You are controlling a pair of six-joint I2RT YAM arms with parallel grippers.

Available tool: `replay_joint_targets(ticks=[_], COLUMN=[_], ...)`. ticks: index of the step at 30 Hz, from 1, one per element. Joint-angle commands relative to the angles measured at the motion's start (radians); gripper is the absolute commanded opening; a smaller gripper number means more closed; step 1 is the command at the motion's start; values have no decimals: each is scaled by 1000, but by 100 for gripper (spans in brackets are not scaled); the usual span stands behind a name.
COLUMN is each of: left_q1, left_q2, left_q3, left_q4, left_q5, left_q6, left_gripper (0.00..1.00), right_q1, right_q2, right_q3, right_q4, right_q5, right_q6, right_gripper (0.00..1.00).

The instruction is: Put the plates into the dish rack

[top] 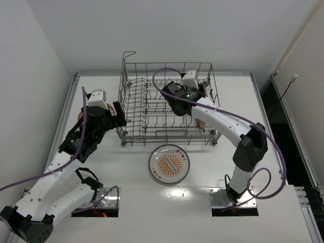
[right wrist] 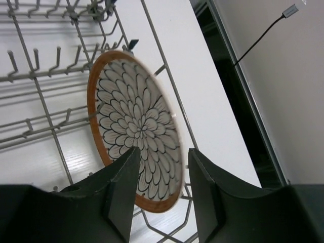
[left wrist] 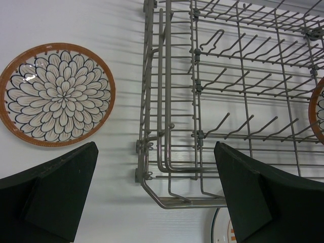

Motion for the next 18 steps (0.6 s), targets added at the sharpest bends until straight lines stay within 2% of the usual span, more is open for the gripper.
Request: replay_joint_targets(ticks=[1, 6, 8, 10, 11, 13, 14, 18], left_q1=[-8, -8, -8, -8, -8, -8, -8, -8], left_q2=[-4, -4, -4, -4, -4, -4, -4, -13], left_q3=[42, 42, 42, 42, 42, 42, 42, 42], left_q4=[12, 12, 12, 12, 12, 12, 12, 3], left_q5=[-1, -1, -1, -1, -1, -1, -1, -11], left_q6=[0, 0, 0, 0, 0, 0, 0, 0], left_gripper=[100, 100, 100, 100, 100, 100, 100, 100], right_q1=[-4, -4, 7, 7, 7, 7, 7, 7], right_q2=[-96, -185, -255, -336, -454, -589, -722, -924], right_q3=[78, 115, 125, 45, -72, -199, -319, -550], right_q4=[-19, -11, -23, -13, 59, 127, 172, 197], right_q5=[18, 5, -49, -125, -230, -361, -471, -697], right_q6=[16, -20, -43, -43, -87, -109, -109, -28], right_gripper=[41, 44, 44, 44, 44, 44, 45, 45])
